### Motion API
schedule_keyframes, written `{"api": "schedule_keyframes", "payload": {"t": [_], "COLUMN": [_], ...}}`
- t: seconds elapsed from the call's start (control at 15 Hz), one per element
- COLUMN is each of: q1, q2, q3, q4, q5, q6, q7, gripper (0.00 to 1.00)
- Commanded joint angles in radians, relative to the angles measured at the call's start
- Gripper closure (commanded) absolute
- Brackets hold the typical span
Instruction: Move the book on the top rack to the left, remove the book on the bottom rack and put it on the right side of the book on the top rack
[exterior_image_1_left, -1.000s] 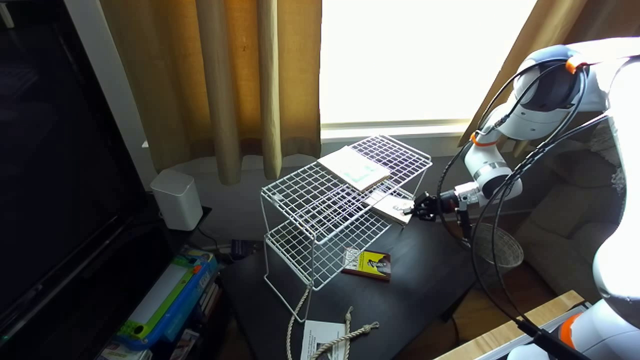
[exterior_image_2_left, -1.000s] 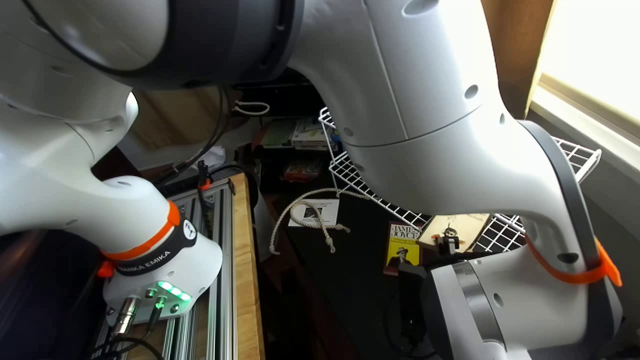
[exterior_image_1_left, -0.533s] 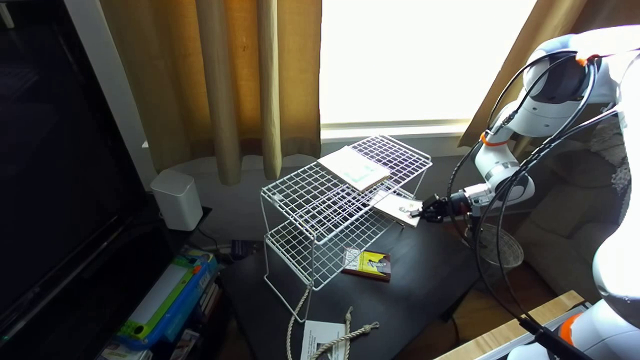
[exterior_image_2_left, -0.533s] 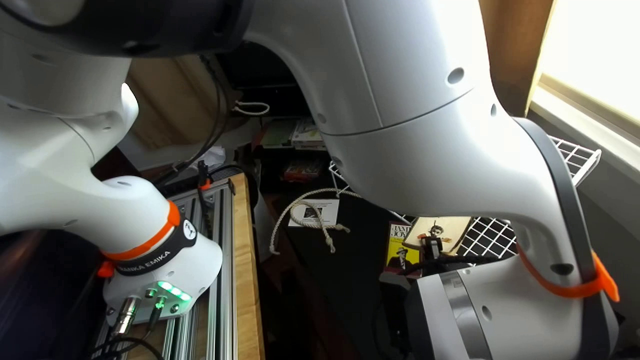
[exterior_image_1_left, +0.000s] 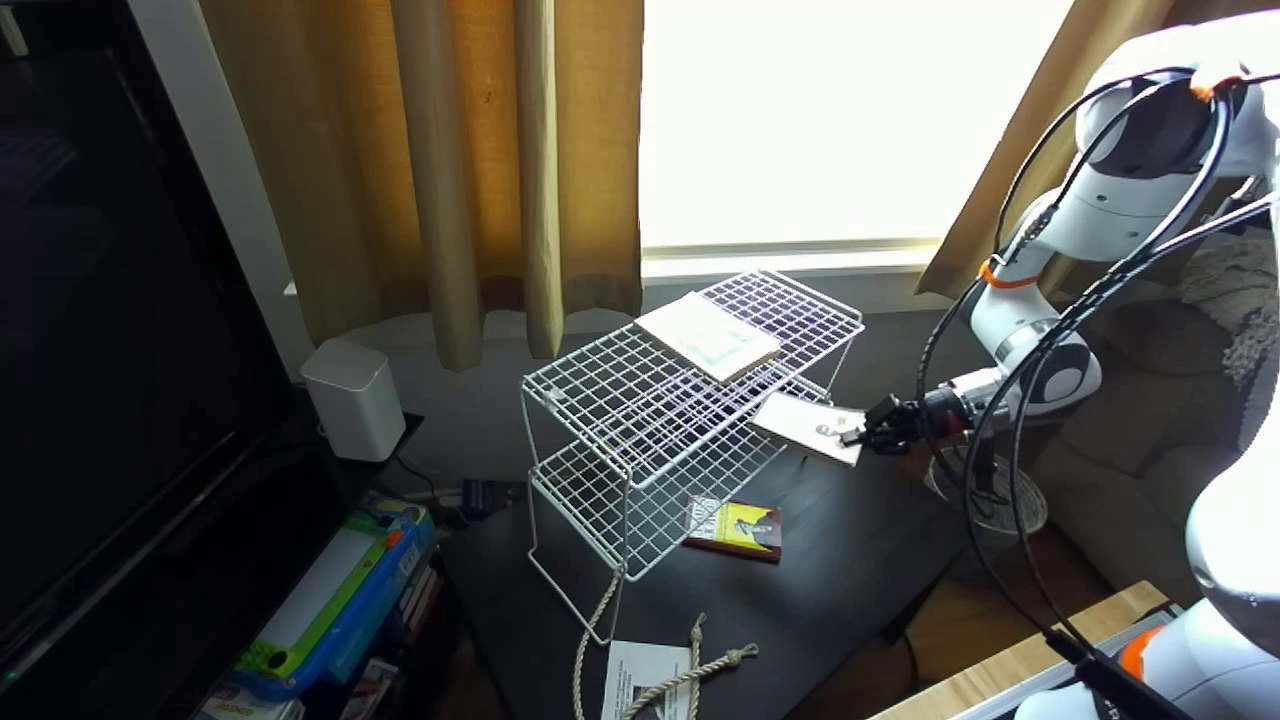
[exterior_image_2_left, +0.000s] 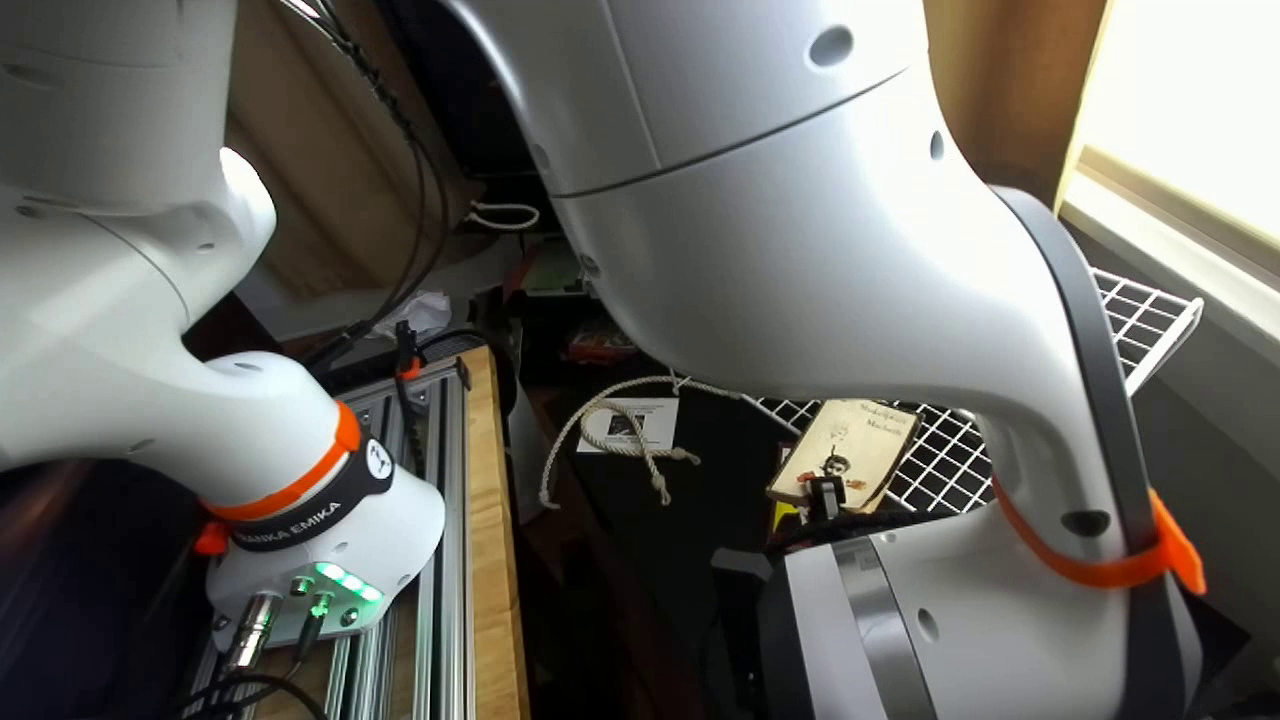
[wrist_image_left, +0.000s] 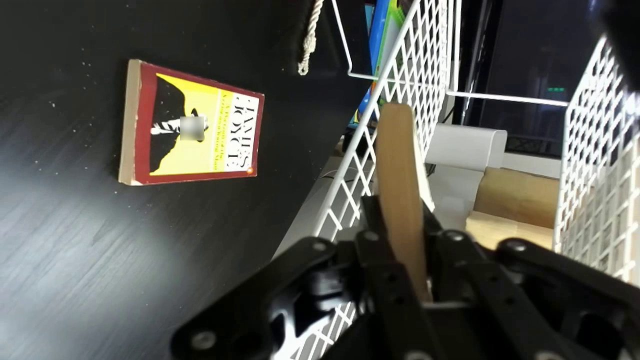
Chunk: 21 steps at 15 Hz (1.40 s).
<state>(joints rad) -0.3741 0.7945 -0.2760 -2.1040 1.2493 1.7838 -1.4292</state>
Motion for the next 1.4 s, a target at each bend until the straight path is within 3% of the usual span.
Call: {"api": "schedule_keyframes", "payload": {"t": [0.0,0.4,0.8,0.87,1.13,1.2,1.33], "q1": [0.02,0.045,0.023,0.009,0.008,0.008,0.006], "q2": [-0.111,-0.255,-0.391,-0.314,-0.364,-0.365,-0.4], "q3": [-0.027,-0.069,-0.105,-0.076,-0.085,-0.085,-0.096], "q4": [-0.126,-0.294,-0.416,-0.353,-0.389,-0.389,-0.405], "q5": [-0.036,-0.054,-0.089,-0.068,-0.079,-0.079,-0.096], "q6": [0.025,0.145,0.24,0.214,0.229,0.229,0.229], "q7": [0.003,0.021,0.005,0.007,0.007,0.007,0.002], "gripper": [0.96,0.96,0.96,0.82,0.82,0.96,0.96]}}
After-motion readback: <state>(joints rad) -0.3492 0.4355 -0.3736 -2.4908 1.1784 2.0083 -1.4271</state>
